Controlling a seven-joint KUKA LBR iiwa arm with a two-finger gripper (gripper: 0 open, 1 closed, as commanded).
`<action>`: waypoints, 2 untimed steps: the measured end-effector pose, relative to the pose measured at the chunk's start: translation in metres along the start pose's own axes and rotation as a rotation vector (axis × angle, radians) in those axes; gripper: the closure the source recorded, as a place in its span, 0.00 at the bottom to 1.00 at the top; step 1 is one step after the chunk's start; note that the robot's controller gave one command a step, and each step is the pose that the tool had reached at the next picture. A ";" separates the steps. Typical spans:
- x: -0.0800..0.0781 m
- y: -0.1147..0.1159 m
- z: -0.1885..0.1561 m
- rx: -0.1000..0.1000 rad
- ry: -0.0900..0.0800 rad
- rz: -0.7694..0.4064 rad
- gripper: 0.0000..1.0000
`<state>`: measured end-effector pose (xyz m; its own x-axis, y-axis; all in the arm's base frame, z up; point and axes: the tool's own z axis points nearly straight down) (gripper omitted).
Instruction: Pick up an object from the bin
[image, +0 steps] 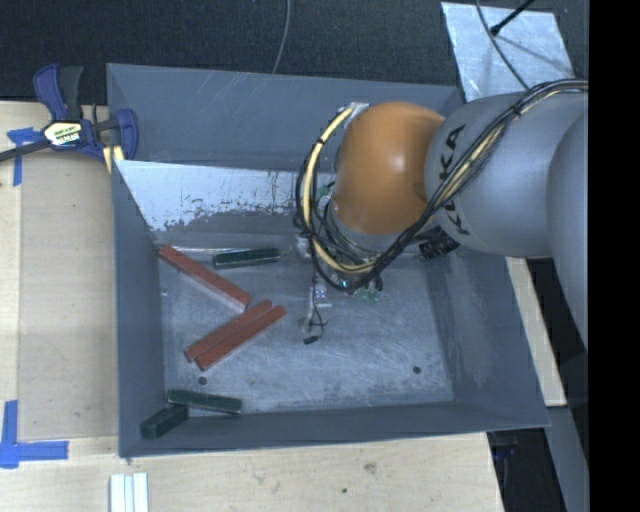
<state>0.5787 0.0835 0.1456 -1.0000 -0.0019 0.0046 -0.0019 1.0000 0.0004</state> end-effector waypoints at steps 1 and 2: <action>-0.002 0.000 -0.004 -0.001 -0.008 0.002 0.00; -0.017 0.017 0.024 -0.002 -0.013 0.150 0.00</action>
Offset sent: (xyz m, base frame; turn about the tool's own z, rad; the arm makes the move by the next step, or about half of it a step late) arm 0.0225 0.0289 -0.0461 0.2335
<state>0.5951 0.1001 0.1210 -0.9890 0.1478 -0.0081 0.1478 0.9890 0.0030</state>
